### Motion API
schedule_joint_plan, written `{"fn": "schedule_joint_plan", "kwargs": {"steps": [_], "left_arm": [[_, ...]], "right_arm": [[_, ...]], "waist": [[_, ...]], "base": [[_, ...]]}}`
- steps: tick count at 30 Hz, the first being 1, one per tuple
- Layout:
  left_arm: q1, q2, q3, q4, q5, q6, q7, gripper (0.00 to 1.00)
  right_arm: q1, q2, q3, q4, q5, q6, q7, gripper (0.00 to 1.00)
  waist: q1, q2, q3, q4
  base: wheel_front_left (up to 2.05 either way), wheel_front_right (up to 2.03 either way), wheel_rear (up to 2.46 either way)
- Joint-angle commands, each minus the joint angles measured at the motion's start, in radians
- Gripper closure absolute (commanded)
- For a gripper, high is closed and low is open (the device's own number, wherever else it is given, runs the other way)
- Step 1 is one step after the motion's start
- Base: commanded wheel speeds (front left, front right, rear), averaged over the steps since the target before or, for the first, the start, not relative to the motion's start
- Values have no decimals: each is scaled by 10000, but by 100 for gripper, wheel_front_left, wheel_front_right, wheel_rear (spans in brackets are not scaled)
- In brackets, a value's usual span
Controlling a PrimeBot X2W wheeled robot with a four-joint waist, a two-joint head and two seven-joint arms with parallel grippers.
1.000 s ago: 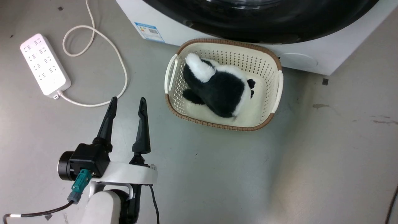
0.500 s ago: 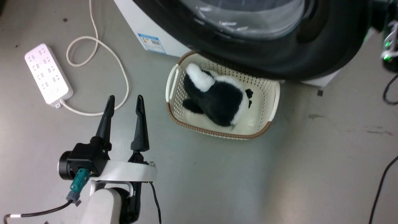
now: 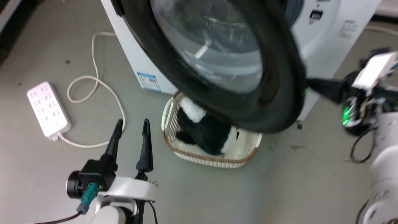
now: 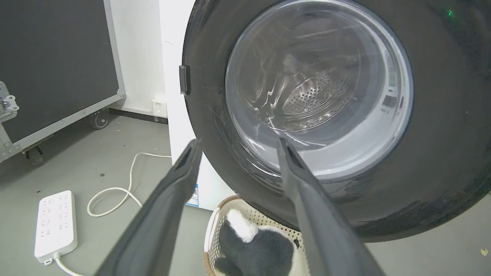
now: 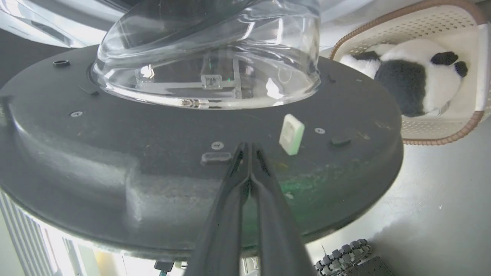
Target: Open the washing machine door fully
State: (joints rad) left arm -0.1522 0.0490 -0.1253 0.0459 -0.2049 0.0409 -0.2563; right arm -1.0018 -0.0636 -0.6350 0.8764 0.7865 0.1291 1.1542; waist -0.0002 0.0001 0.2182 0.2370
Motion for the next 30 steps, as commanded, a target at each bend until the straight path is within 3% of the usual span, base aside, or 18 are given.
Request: {"fn": "schedule_joint_plan", "kwargs": {"steps": [1,8,17,18,23,28,29,30], "left_arm": [[184,12,-30,80,48,-41,-55,0],[514,12,24,273,114,-182,-55,0],[796,12,-8,493,200,-317,-55,0],[930,12,-46,615,266,-409,-55,0],[1022,12,-29,744,286,-483,-55,0],[1034,12,-6,847,185,-461,-55,0],[1032,12,3,862,164,-444,-55,0],[1031,12,24,872,136,-426,-55,0]], "right_arm": [[358,129,413,92,473,16,59,100],[1734,131,3349,31,3160,16,-413,100],[3403,132,7118,-936,6124,16,-1492,100],[3715,132,8174,-1212,6910,16,-1968,100],[3954,133,9458,-1390,7778,16,-2742,100],[3984,132,9910,-1364,8034,16,-3740,100],[3956,118,9819,-1440,7920,16,-4150,45],[3944,42,9724,-1577,7770,16,-4574,0]], "waist": [[2,-1,-300,-40],[2,-1,-711,-1],[2,-1,-980,175],[2,-1,-999,202],[2,-1,-1032,224],[2,-1,-1137,36],[2,-1,-1181,-30],[2,-1,-1236,-101]], "base": [[0,0,0],[0,0,0],[0,0,0],[0,0,0],[0,0,0],[0,0,0],[0,0,0],[0,0,0]]}}
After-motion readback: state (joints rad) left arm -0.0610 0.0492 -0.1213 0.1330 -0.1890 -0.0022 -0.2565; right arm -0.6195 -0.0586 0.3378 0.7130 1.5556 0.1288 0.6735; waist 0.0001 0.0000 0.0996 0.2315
